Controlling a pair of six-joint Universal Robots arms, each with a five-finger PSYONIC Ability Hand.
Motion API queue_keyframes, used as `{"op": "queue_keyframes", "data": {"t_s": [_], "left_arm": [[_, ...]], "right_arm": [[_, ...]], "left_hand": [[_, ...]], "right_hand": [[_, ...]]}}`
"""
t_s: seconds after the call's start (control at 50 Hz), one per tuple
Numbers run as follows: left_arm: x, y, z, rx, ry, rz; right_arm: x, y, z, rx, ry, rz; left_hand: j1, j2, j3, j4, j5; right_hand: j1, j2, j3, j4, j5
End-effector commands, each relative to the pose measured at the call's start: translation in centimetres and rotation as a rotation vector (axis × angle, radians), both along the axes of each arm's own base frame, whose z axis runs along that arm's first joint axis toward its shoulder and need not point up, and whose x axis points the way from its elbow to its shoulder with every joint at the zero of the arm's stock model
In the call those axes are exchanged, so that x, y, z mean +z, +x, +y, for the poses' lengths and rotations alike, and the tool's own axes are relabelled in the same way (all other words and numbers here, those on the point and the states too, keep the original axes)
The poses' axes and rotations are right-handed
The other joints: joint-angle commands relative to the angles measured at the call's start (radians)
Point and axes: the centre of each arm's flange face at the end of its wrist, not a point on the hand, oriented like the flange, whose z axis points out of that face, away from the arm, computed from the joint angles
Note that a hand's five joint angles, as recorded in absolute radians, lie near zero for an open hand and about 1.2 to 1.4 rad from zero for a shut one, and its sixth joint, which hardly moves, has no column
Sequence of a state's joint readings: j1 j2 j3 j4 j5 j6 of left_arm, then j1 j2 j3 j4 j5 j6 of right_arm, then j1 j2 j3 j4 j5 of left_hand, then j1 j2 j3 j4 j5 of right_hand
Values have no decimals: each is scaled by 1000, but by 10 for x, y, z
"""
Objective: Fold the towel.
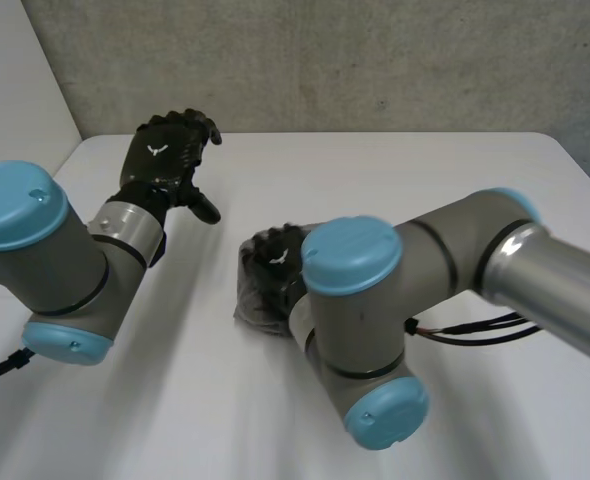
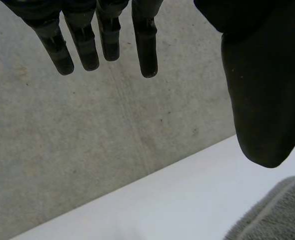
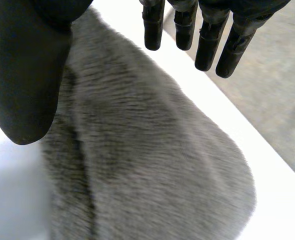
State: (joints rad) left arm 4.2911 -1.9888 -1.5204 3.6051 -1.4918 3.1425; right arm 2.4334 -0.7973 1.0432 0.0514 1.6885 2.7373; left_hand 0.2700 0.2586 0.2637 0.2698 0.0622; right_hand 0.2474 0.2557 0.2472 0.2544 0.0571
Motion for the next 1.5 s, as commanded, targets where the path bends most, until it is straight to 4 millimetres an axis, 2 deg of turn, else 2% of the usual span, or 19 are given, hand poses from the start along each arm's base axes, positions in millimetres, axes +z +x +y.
{"op": "queue_keyframes", "data": {"t_s": [0.02, 0.1, 0.22, 0.26, 0.42, 0.56, 0.6, 0.62, 0.66, 0.7, 0.72, 0.74, 0.76, 0.8, 0.82, 0.86, 1.04, 1.18, 1.5], "left_arm": [[-13, -15, 3, -46, 73, 61], [-24, -22, 10, -76, 132, 90], [-56, -36, 26, -119, 232, 59], [-65, -36, 28, -120, 260, 43], [-97, -30, 35, -105, 345, -43], [-103, -29, 36, -105, 318, -127], [-96, -30, 35, -106, 287, -143], [-96, -30, 35, -106, 287, -143], [-74, -31, 34, -107, 239, -127], [-60, -31, 35, -108, 216, -115], [-60, -31, 35, -108, 216, -115], [-46, -31, 35, -110, 193, -104], [-32, -31, 36, -111, 170, -90], [-18, -31, 38, -113, 153, -75], [-4, -30, 41, -113, 135, -60], [10, -28, 44, -110, 121, -51], [85, -3, 55, -8, 53, 0], [99, 15, 50, 77, 92, -15], [104, 34, 40, 143, 177, 14]], "right_arm": [[45, -39, -24, -161, 14, -122], [48, -63, -41, -225, 53, -156], [27, -61, -45, -198, 106, -137], [6, -59, -49, -196, 149, -116], [-31, -60, -58, -228, 231, -91], [-36, -65, -64, -251, 252, -98], [-33, -66, -64, -252, 256, -107], [-27, -66, -64, -246, 256, -128], [-14, -66, -64, -237, 244, -158], [12, -68, -63, -220, 215, -210], [12, -68, -63, -220, 215, -210], [26, -69, -62, -214, 191, -233], [26, -69, -62, -214, 191, -233], [56, -72, -60, -209, 137, -277], [56, -72, -60, -209, 137, -277], [89, -78, -52, -201, 89, -319], [145, -107, -53, -300, -17, -390], [170, -129, -54, -423, -100, -421], [172, -138, -59, -454, -102, -409]], "left_hand": [[-51, -39, -44, -50, -17], [-48, -36, -41, -48, -14], [-48, -36, -41, -47, -14], [-48, -36, -41, -47, -14], [-51, -39, -44, -50, -17], [-62, -51, -56, -62, -29], [-68, -57, -62, -68, -35], [-68, -57, -62, -68, -35], [-74, -63, -68, -74, -41], [-77, -66, -71, -77, -44], [-77, -66, -71, -77, -44], [-77, -66, -71, -77, -44], [-80, -69, -74, -80, -47], [-80, -69, -74, -80, -47], [-80, -69, -74, -80, -47], [-80, -69, -74, -80, -47], [-80, -69, -74, -80, -47], [-80, -69, -74, -80, -47], [-80, -69, -74, -80, -47]], "right_hand": [[-73, -81, -73, -80, -57], [-73, -81, -73, -80, -57], [-73, -81, -73, -80, -57], [-73, -81, -73, -80, -57], [-73, -81, -73, -80, -57], [-73, -81, -73, -80, -57], [-73, -81, -73, -80, -57], [-73, -81, -73, -80, -57], [-73, -81, -73, -80, -57], [-73, -81, -73, -80, -57], [-73, -81, -73, -80, -57], [-73, -81, -73, -80, -57], [-73, -81, -73, -80, -57], [-73, -81, -73, -80, -57], [-73, -81, -73, -80, -57], [-73, -81, -73, -80, -57], [-73, -81, -73, -80, -57], [-73, -81, -73, -80, -57], [-73, -81, -73, -80, -57]]}}
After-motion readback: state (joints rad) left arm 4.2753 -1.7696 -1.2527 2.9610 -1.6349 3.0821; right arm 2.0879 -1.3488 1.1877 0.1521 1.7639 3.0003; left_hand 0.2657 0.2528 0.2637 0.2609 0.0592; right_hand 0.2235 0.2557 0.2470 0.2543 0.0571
